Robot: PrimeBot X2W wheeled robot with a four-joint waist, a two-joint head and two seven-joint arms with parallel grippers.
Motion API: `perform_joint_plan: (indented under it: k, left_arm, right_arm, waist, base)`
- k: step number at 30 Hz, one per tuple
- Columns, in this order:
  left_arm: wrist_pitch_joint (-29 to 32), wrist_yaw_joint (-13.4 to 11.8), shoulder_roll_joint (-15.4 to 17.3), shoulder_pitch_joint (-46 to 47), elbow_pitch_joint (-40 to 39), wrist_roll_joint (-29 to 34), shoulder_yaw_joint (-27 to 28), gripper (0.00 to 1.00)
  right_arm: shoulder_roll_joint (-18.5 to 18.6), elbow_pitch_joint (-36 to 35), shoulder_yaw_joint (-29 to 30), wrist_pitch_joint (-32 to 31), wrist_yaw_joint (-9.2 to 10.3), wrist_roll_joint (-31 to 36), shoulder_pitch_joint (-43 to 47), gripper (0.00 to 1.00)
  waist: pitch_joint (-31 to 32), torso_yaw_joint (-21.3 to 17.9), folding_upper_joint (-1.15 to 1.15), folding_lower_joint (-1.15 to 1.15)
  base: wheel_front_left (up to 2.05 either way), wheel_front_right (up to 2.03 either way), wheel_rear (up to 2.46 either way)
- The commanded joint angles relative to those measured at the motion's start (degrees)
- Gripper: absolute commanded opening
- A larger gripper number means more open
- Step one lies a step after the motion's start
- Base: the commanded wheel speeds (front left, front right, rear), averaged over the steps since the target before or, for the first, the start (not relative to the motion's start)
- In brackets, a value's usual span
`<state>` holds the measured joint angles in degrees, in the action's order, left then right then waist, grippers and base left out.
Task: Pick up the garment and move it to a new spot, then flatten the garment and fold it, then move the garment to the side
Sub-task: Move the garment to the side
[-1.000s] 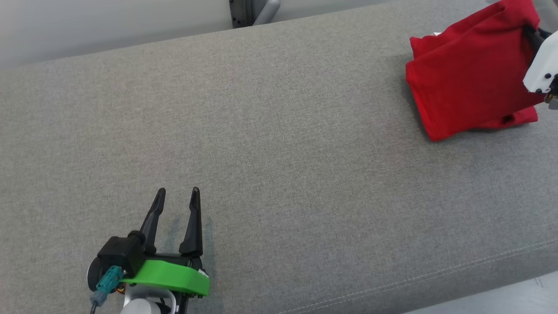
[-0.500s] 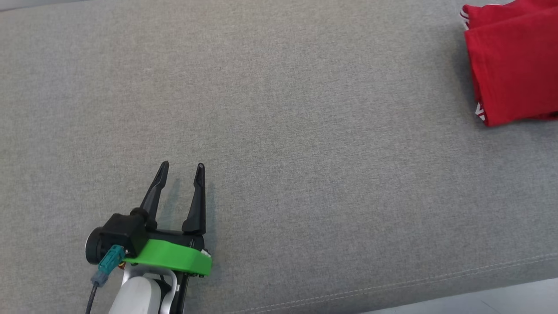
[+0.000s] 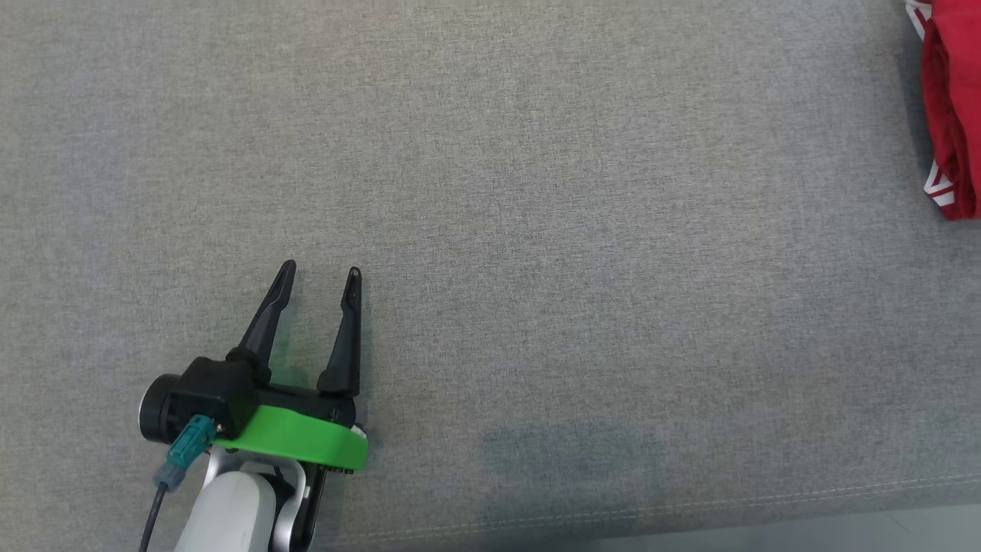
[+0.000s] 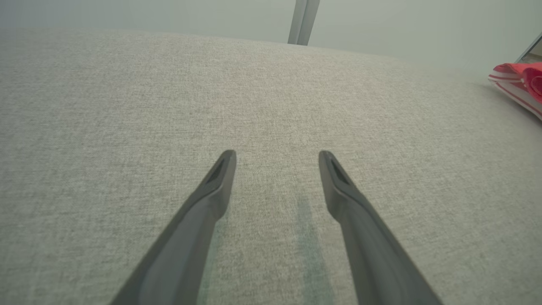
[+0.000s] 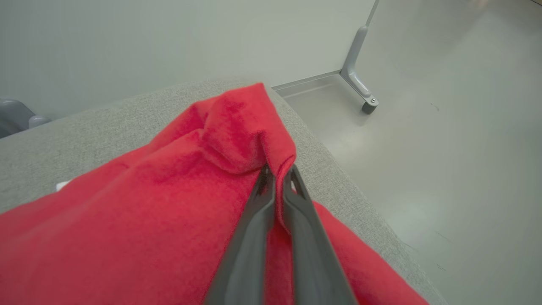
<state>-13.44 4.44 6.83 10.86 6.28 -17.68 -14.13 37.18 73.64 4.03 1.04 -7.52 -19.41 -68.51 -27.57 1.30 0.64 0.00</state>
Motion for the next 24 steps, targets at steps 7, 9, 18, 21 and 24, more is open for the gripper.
perform_joint_plan:
  k: [7,9,18,21,24]
  left_arm:
    - [0.76,-0.85,1.13,0.3,-1.38,0.32,-0.03,1.0]
    - [0.92,-0.98,1.27,0.15,-1.56,0.29,-0.05,1.0]
    - [1.24,-1.53,1.66,0.04,-1.79,-0.2,-0.22,1.0]
    - [0.92,-1.66,1.73,-0.1,-1.74,-0.36,-0.05,1.0]
    - [0.45,-2.99,1.21,-0.4,-1.87,-0.97,1.29,1.0]
  right_arm:
    - [0.66,0.25,5.82,2.26,0.09,7.03,1.15,1.0]
    - [0.24,0.25,7.75,1.63,0.09,8.64,1.46,1.0]
    - [-1.81,0.27,15.33,1.35,0.09,15.66,2.42,1.0]
    - [-3.12,0.24,16.98,2.29,0.09,17.82,1.97,1.0]
    - [-5.22,-0.69,17.59,3.77,0.09,19.36,0.8,1.0]
  waist:
    - [-1.21,0.38,-0.64,0.0]
    - [-1.17,0.13,-0.64,0.0]
    - [-0.61,-0.96,-0.64,0.0]
    - [0.31,-1.36,-0.64,0.0]
    - [1.81,-1.87,-0.64,0.0]
  base:
    - [0.0,0.0,0.0]
    - [0.0,0.0,0.0]
    - [0.0,0.0,0.0]
    - [0.0,0.0,0.0]
    - [0.0,0.0,0.0]
